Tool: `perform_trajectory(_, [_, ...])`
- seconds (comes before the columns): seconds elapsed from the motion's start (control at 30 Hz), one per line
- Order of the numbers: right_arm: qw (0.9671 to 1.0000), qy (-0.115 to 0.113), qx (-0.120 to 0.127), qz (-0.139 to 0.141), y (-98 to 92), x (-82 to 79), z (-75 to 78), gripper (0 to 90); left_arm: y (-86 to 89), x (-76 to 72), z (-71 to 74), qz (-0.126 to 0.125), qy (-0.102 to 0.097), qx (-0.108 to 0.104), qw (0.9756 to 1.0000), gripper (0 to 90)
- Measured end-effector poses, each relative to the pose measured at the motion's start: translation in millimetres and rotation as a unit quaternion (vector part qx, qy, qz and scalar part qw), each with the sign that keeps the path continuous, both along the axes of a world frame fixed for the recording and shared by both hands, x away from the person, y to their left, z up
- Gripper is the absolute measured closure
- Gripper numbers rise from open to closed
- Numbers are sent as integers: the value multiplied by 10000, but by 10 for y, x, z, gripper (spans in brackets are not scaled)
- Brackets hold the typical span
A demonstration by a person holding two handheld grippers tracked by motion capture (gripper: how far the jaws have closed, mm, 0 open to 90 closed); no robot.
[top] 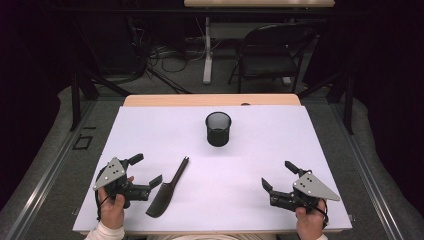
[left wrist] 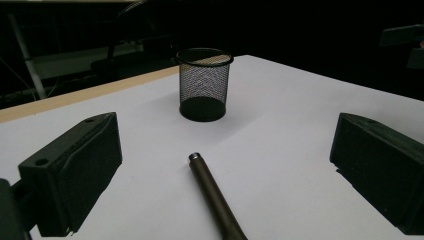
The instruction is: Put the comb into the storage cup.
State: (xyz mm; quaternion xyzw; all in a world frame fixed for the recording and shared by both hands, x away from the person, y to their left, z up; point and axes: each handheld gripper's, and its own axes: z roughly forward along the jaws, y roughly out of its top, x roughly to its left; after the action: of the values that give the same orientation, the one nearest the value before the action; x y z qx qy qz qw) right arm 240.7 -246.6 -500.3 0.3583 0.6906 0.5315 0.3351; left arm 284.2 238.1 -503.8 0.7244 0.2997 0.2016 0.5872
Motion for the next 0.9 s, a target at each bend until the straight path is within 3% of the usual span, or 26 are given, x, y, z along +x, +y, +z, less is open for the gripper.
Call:
perform_trajectory(0.23, [10000,62,-66,-13,-11,-7,-20,93,-19,32,-14,35,141,31,9999,5])
perform_trajectory(0.4, [9999,75,-80,-21,-4,10,-27,93,-23,15,-13,100,96,7,9999,4])
perform_trajectory(0.67, [9998,158,-132,31,22,43,-53,93,-49,44,-60,249,359,-89,9990,4])
perform_trajectory(0.9, [9997,147,-177,21,40,38,-59,92,-69,60,-74,168,484,-15,9987,5])
